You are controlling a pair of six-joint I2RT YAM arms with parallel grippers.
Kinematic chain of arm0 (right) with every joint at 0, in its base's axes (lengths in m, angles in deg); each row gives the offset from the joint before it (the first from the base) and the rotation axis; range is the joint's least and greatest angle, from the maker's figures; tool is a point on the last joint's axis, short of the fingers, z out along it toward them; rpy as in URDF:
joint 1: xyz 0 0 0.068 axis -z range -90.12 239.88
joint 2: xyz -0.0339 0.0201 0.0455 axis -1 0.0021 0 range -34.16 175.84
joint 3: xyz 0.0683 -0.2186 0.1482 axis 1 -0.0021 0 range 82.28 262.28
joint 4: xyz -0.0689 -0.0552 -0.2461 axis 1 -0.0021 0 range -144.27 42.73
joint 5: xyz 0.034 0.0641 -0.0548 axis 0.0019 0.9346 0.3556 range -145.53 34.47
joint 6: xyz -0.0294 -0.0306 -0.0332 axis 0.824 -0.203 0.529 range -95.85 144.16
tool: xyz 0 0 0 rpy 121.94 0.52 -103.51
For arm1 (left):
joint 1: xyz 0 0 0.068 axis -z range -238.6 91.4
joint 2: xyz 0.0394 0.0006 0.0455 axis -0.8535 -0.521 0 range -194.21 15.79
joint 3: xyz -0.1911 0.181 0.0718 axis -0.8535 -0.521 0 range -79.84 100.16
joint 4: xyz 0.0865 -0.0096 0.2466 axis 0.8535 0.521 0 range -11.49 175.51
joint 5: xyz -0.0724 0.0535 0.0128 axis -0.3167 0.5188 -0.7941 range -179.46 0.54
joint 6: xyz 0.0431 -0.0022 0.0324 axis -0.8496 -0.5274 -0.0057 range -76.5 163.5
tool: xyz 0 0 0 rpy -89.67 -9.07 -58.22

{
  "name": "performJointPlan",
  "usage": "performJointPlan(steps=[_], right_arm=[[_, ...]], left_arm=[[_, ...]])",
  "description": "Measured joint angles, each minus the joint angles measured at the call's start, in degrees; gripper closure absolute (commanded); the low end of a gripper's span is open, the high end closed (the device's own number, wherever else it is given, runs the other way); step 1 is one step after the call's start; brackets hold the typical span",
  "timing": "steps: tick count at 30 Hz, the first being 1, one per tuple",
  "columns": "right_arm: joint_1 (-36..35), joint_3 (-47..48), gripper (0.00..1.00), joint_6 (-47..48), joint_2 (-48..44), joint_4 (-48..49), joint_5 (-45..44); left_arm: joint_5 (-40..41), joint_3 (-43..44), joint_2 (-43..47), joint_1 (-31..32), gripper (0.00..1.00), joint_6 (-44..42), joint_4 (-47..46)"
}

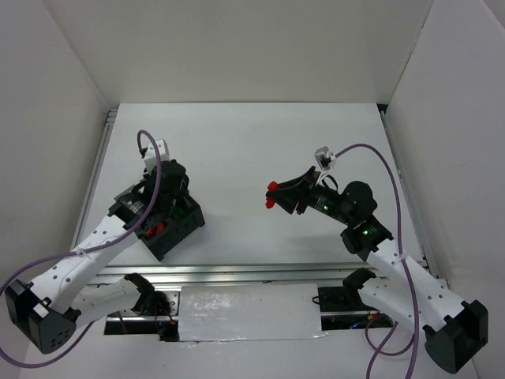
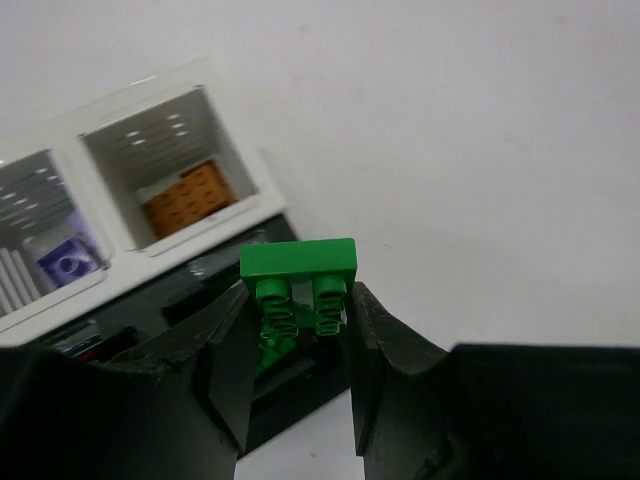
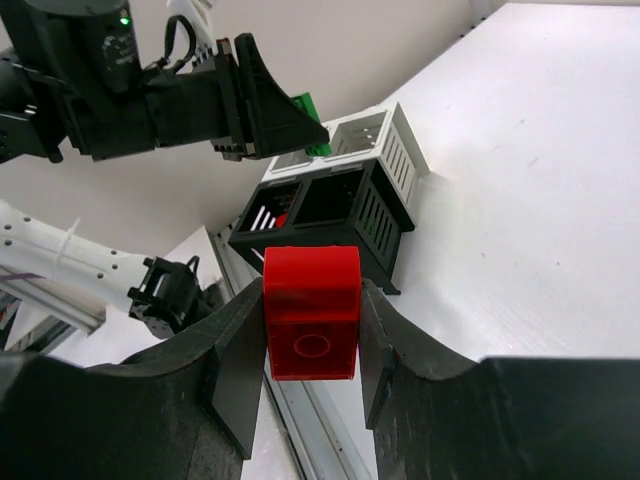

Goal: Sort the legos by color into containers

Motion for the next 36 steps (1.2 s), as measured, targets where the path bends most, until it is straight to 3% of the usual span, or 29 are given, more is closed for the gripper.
performJointPlan(steps=[5, 11, 20, 22, 23, 26, 29, 36], right_arm=[[0.00, 0.04, 1.00, -0.04, -0.07, -2.27, -1.07], [0.00, 0.07, 1.00, 0.20, -0.70, -4.37, -1.60], [0.00, 0.15, 1.00, 0.17, 0.46, -4.66, -1.55], [0.00, 0.28, 1.00, 0.15, 1.03, -4.70, -1.53], [0.00, 0.39, 1.00, 0.15, 1.18, -4.70, -1.51], [0.00, 0.76, 1.00, 0.13, 1.44, -4.66, -1.40], [0.00, 0.94, 1.00, 0.11, 1.62, -4.63, -1.33], [-0.02, 1.86, 1.00, -0.28, 3.54, -5.03, -1.36]], left_arm=[[5.11, -2.16, -1.70, -3.96, 0.95, 4.37, 1.09], [5.95, -2.45, -4.28, -4.52, 0.82, 7.04, 0.76], [5.31, -7.15, -1.25, -4.52, 0.61, 8.70, 0.35], [5.16, -7.17, -0.87, -4.52, 0.51, 8.85, 0.35], [5.11, -7.17, -0.74, -4.52, 0.41, 8.96, 0.42], [4.63, -7.21, -0.26, -4.52, 0.23, 9.60, 0.44], [4.02, -7.23, 0.59, -4.55, 0.16, 9.70, 0.50], [3.08, -7.23, 1.95, -4.55, 0.17, 9.79, 0.87]])
